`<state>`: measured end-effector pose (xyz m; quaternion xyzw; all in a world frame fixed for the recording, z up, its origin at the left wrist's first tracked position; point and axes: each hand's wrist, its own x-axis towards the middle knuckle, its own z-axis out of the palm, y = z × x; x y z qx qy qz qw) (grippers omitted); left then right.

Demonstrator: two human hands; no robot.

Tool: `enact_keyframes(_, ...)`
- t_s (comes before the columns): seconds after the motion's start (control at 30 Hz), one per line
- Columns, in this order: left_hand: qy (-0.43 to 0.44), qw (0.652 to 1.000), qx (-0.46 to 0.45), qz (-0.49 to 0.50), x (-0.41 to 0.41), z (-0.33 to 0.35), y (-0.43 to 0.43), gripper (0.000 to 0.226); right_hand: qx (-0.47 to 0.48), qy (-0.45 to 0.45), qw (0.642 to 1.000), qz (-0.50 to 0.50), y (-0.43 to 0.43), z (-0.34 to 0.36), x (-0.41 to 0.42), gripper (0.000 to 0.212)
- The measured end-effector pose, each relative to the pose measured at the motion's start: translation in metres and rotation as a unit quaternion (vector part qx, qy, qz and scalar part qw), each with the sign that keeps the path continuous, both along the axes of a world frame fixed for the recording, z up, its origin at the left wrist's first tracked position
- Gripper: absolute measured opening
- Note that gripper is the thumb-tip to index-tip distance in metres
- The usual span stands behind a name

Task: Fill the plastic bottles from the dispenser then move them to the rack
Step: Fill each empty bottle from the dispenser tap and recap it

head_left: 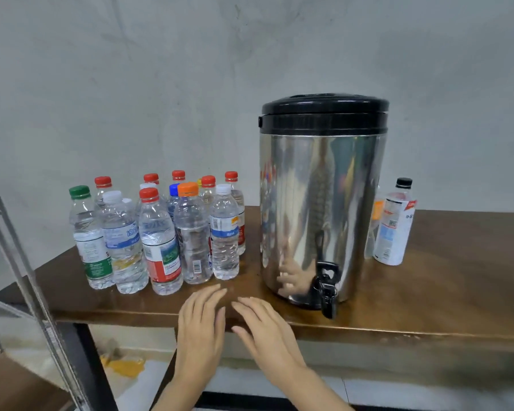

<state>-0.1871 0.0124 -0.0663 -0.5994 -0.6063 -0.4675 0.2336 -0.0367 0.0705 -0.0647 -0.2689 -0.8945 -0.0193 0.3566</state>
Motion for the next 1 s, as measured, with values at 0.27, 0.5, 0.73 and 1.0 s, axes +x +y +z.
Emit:
enact_keyframes(0.27, 0.063, 0.989, -0.035, -0.131, 0.090, -0.011, -0.008, 0.029, 0.112, -0.003, 0.993, -0.042, -0.008, -0.011, 0.125, 0.027)
enact_keyframes(0.5, 0.129, 0.962, -0.051, -0.234, 0.185, 0.000, 0.032, 0.018, 0.090, 0.030, 0.983, -0.156, 0.029, -0.004, 0.224, 0.029)
enact_keyframes(0.73, 0.101, 0.973, -0.071, -0.197, 0.266, 0.038, 0.115, 0.024, 0.045, 0.068, 0.960, -0.269, 0.093, 0.039, 0.275, 0.031)
enact_keyframes(1.0, 0.066, 0.974, -0.190, -0.103, 0.300, 0.030, 0.191, 0.041, -0.105, 0.093, 0.937, -0.320, 0.163, 0.085, 0.280, 0.063)
